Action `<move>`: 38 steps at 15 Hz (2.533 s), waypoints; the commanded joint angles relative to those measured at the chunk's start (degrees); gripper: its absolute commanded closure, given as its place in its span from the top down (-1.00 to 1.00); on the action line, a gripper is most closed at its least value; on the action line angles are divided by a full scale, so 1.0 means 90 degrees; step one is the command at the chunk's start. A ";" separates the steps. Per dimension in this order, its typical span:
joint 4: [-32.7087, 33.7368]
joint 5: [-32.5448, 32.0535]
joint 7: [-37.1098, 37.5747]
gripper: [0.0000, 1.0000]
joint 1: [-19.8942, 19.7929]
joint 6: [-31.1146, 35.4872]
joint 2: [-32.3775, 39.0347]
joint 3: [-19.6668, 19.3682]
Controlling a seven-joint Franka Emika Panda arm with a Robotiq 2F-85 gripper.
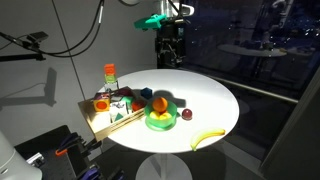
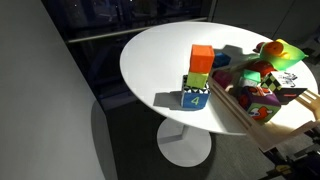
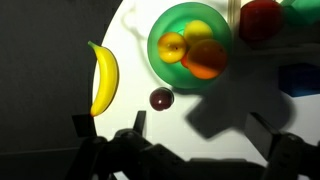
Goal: Put the toy plum in the bowl
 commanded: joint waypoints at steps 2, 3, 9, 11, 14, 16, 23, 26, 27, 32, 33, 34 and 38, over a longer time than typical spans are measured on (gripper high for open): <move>0.0739 0.0258 0.0068 1.00 -0.0128 -0.0481 0.0703 -0.0043; 0.0839 0.0290 0.0118 1.00 -0.0152 -0.0544 0.0839 -0.0053; 0.1171 0.0264 0.0405 1.00 -0.0251 -0.0504 0.1455 -0.0117; 0.1233 0.0246 0.0528 1.00 -0.0274 -0.0380 0.1658 -0.0142; 0.1334 0.0285 0.0642 1.00 -0.0321 -0.0267 0.1971 -0.0160; 0.1383 0.0307 0.0687 1.00 -0.0352 -0.0179 0.2160 -0.0166; 0.1282 0.0346 0.0808 1.00 -0.0383 0.0774 0.2615 -0.0157; 0.1267 0.0344 0.0817 1.00 -0.0382 0.1101 0.2787 -0.0158; 0.1271 0.0342 0.0824 1.00 -0.0380 0.1179 0.2840 -0.0157; 0.1243 0.0283 0.0901 1.00 -0.0349 0.1618 0.3063 -0.0177; 0.1245 0.0278 0.0912 1.00 -0.0344 0.1706 0.3107 -0.0178; 0.1255 0.0279 0.0918 1.00 -0.0340 0.1762 0.3149 -0.0174; 0.1272 0.0241 0.0964 1.00 -0.0313 0.1941 0.3313 -0.0198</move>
